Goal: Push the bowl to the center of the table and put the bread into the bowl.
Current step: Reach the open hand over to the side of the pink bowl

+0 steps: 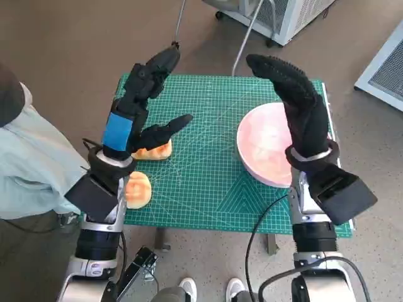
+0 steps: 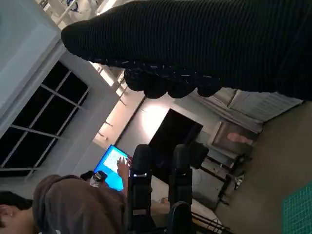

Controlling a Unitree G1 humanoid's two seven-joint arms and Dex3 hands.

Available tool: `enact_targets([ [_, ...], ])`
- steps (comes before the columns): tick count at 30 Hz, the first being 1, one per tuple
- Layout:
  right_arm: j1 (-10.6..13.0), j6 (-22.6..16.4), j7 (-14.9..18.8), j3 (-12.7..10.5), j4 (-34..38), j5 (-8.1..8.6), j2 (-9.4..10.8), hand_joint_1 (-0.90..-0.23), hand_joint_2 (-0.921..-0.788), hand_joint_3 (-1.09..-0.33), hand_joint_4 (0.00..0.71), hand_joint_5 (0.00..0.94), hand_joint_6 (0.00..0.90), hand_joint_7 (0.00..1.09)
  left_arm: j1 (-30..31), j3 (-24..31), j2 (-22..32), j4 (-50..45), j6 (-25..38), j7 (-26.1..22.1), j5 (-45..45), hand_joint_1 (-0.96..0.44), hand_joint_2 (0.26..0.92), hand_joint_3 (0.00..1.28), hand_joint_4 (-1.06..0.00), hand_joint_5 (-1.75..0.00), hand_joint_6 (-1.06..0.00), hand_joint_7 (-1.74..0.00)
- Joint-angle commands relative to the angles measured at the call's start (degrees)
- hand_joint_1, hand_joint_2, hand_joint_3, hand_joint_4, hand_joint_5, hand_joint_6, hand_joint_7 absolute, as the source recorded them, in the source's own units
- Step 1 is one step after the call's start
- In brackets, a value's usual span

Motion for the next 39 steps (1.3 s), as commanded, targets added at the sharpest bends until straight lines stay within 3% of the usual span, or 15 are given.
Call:
enact_targets([
  [1, 0.69, 0.66, 0.9, -0.27, 0.78, 0.86, -0.07, -0.655, -0.921, -0.797, 0.222, 0.023, -0.001, 0.61, -0.47, 0.18, 0.6, -0.12, -0.5, -0.08, 0.18, -0.35, 0.921, 0.21, -0.31, 0.0, -0.2, -0.46],
  [9, 0.96, -0.31, 2.24, -3.65, 2.73, 3.2, -3.12, -0.66, -0.921, -0.781, 0.219, 0.02, -0.001, 0.6, -0.04, 0.11, 0.58, -0.51, -0.5, 0.29, 0.72, -0.35, 0.921, 0.22, -0.31, 0.0, -0.2, -0.46],
  [13, 1.56, -0.61, 0.79, -6.05, 3.47, 3.5, -4.69, -0.655, -0.921, -0.783, 0.214, 0.017, -0.001, 0.59, 0.24, 0.24, 0.71, -0.56, -0.56, 0.28, 0.67, -0.35, 0.921, 0.23, -0.31, 0.0, -0.21, -0.47],
  [24, 3.02, -2.26, -6.8, -12.33, 10.26, 0.21, -9.17, -0.619, -0.921, -0.842, 0.197, 0.009, -0.001, 0.58, 1.03, 0.86, 0.8, -0.49, -0.27, 0.22, -0.42, -0.36, 0.921, 0.23, -0.31, 0.0, -0.21, -0.46],
  [33, 3.84, -4.13, -10.81, -14.66, 20.2, -1.56, -11.81, -0.58, -0.921, -0.902, 0.179, 0.002, -0.001, 0.53, 1.4, 0.97, 0.39, -0.8, 0.43, 0.38, -0.63, -0.36, 0.921, 0.23, -0.31, 0.0, -0.21, -0.46],
  [37, 3.86, -4.34, -11.65, -15.22, 25.38, -1.5, -12.14, -0.576, -0.921, -0.925, 0.161, 0.002, -0.001, 0.49, 1.58, 0.99, 0.4, -1.1, 0.7, 0.51, -0.48, -0.36, 0.921, 0.23, -0.31, 0.0, -0.21, -0.45],
  [39, 3.61, -3.97, -11.24, -15.81, 28.05, -0.68, -12.05, -0.574, -0.921, -0.928, 0.146, 0.001, -0.001, 0.47, 1.59, 0.99, 0.46, -1.38, 0.96, 0.6, -0.34, -0.36, 0.921, 0.23, -0.31, 0.0, -0.21, -0.45],
])
